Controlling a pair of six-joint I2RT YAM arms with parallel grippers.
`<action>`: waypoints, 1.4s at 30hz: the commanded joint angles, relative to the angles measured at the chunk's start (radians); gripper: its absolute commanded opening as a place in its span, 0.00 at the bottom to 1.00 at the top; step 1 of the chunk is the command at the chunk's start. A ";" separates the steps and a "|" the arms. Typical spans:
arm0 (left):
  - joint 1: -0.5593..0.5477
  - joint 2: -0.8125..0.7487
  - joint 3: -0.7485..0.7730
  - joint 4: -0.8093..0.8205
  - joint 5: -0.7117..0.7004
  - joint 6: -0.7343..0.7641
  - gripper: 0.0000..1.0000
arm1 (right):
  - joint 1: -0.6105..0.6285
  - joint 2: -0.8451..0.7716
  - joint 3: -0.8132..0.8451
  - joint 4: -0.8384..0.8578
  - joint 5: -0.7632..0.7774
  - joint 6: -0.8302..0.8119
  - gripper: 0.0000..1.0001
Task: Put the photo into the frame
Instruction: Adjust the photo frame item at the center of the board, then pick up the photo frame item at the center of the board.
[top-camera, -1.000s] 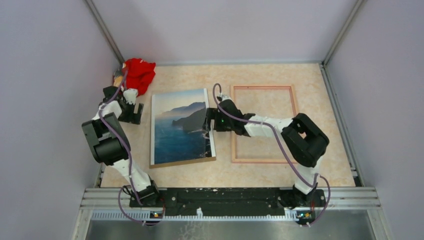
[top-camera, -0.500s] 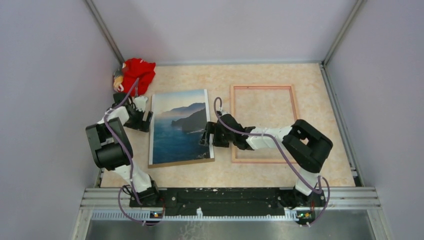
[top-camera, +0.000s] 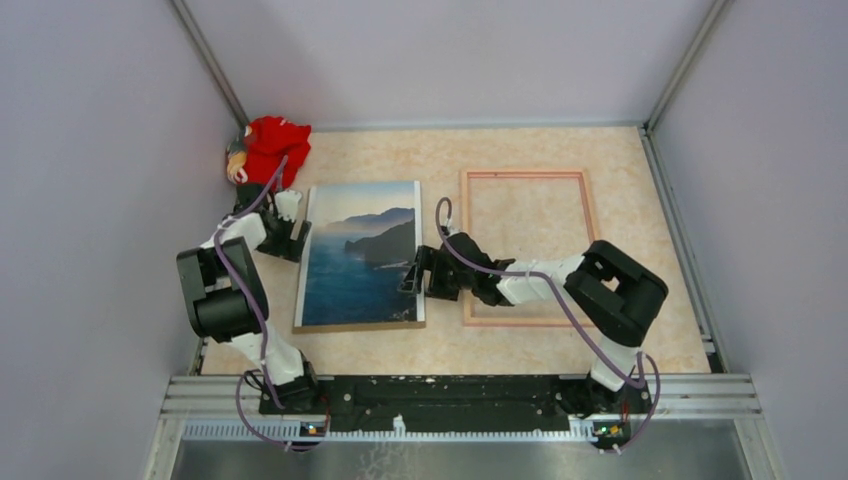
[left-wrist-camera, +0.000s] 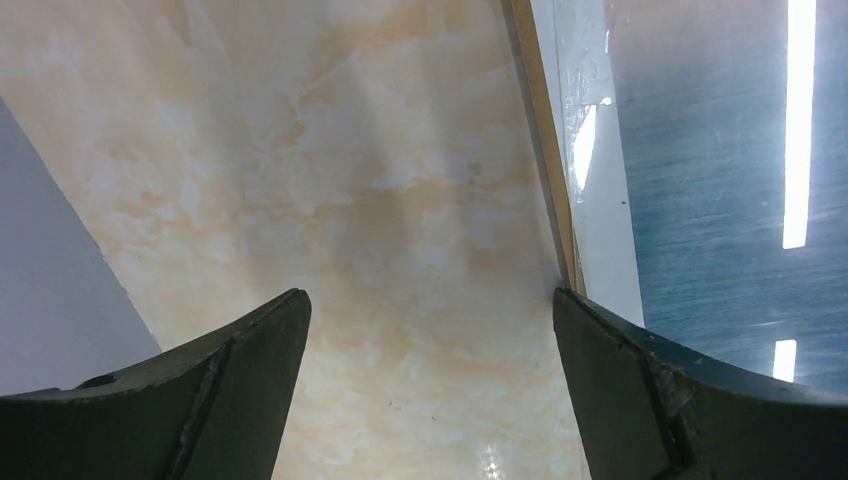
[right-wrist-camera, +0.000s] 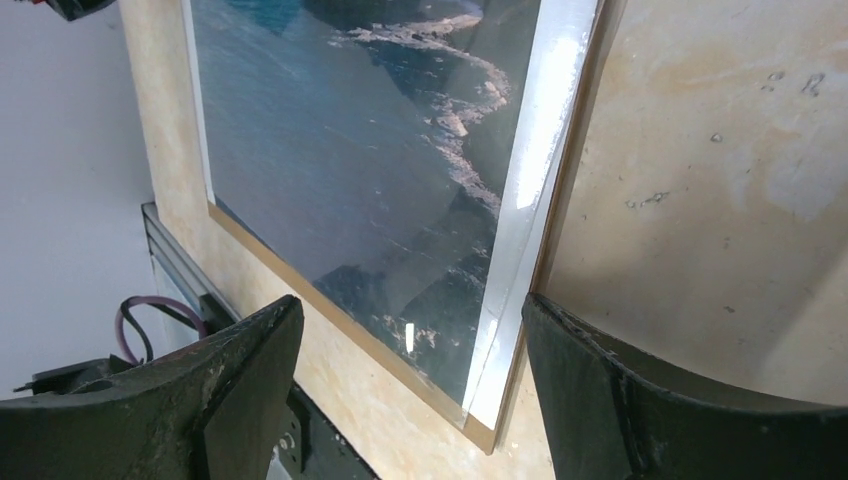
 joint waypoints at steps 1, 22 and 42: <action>-0.097 0.005 -0.030 -0.020 0.040 -0.068 0.98 | 0.010 0.013 -0.015 0.124 -0.084 0.060 0.80; -0.150 -0.016 -0.021 0.068 -0.118 -0.044 0.98 | -0.142 0.039 0.257 -0.373 0.115 -0.229 0.83; -0.134 0.242 0.352 0.050 -0.162 -0.135 0.98 | -0.297 0.346 0.552 -0.297 0.068 -0.132 0.85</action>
